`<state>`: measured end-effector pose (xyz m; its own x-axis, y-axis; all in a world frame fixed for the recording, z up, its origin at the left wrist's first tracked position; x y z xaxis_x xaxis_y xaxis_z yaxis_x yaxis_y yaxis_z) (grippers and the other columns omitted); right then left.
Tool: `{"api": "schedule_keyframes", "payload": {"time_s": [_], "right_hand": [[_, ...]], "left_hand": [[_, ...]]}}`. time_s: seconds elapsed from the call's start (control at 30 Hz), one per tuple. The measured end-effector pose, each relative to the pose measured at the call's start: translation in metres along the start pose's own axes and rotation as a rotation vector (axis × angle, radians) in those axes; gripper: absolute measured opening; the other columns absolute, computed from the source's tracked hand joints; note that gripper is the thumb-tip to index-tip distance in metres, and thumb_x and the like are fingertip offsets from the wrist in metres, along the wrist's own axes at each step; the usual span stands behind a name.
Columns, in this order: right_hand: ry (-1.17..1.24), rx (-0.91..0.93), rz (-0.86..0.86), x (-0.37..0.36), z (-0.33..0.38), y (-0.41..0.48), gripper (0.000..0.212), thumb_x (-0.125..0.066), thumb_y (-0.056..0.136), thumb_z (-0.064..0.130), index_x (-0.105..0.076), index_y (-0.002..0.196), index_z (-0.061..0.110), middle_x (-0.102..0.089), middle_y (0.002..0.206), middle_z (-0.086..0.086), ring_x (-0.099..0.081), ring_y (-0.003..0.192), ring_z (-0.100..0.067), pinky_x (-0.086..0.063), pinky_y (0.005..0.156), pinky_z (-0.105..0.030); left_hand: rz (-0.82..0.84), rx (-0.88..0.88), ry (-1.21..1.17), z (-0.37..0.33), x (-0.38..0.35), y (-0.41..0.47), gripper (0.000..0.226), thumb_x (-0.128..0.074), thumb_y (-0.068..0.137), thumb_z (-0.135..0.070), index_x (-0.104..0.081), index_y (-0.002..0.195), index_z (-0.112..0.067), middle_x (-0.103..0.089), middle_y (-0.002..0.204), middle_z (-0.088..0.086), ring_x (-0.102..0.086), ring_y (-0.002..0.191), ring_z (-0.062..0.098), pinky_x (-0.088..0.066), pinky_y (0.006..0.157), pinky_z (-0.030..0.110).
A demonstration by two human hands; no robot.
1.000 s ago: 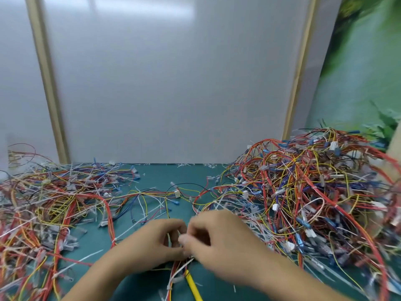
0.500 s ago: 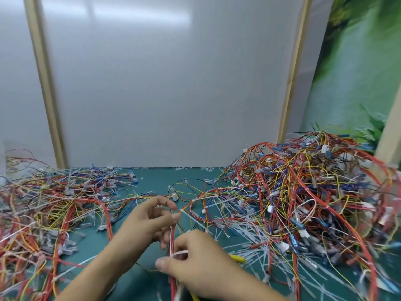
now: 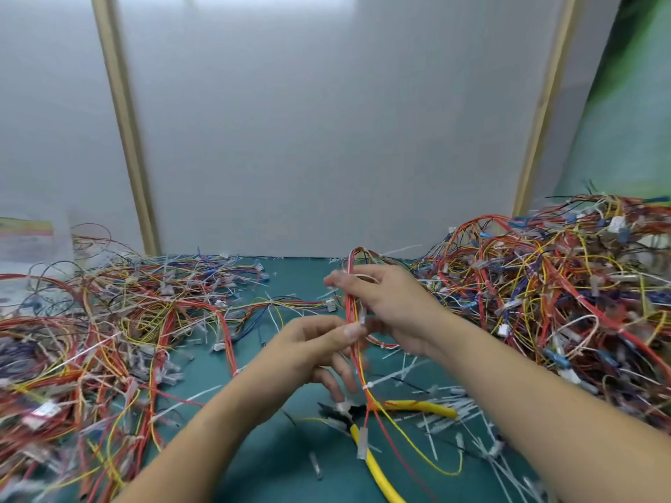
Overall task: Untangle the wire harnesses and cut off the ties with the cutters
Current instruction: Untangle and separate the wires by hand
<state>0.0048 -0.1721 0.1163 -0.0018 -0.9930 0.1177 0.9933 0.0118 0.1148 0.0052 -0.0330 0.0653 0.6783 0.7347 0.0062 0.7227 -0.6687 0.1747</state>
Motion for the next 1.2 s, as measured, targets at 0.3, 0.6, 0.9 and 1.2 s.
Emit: {"api": "schedule_keyframes", "payload": {"time_s": [0.3,0.6,0.9,1.2], "right_hand": [[-0.282,0.060,-0.160,0.026,0.001,-0.003,0.042,-0.062,0.085,0.060,-0.070,0.097,0.021,-0.066,0.087,0.002,-0.064,0.066,-0.010,-0.060,0.063,-0.034],[-0.820,0.445,-0.041,0.022,-0.025,-0.062,0.006,-0.071,0.091,0.024,-0.074,0.091,0.028,-0.070,0.083,0.015,-0.065,0.082,-0.003,-0.042,0.080,-0.008],[-0.805,0.508,-0.265,0.028,-0.036,-0.071,0.014,-0.068,0.092,0.026,-0.062,0.079,0.027,-0.061,0.067,0.012,-0.060,0.068,-0.010,-0.046,0.059,-0.028],[-0.663,0.443,-0.235,0.032,-0.039,-0.069,0.015,-0.067,0.091,0.023,-0.064,0.077,0.022,-0.061,0.064,0.003,-0.056,0.062,-0.015,-0.043,0.056,-0.027]], "left_hand": [[-0.178,-0.103,-0.115,-0.006,0.008,0.000,0.018,-0.069,0.085,-0.017,-0.061,0.093,-0.002,-0.065,0.082,0.016,-0.065,0.058,0.023,-0.055,0.054,0.026],[-0.292,-0.136,-0.045,-0.002,0.004,0.001,0.009,-0.050,0.101,-0.012,-0.053,0.093,-0.011,-0.059,0.076,0.007,-0.069,0.063,0.029,-0.058,0.057,0.030],[-0.084,-0.059,-0.153,0.002,0.000,0.002,0.052,-0.068,0.081,-0.004,-0.046,0.128,-0.002,-0.062,0.084,0.015,-0.058,0.073,0.029,-0.053,0.059,0.027],[-0.187,-0.033,0.002,0.007,0.001,0.004,0.047,-0.071,0.076,-0.010,-0.049,0.117,-0.012,-0.065,0.076,0.009,-0.053,0.064,0.023,-0.043,0.063,0.031]]}}
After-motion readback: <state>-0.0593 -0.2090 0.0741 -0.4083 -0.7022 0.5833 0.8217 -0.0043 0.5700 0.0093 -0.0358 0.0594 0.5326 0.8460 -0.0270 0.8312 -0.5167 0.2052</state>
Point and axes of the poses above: each hand's wrist, its own y-axis towards the middle knuckle, its own x-axis out of the back of the hand, z = x × y, the point moved 3 cm from there along y, towards the middle knuckle
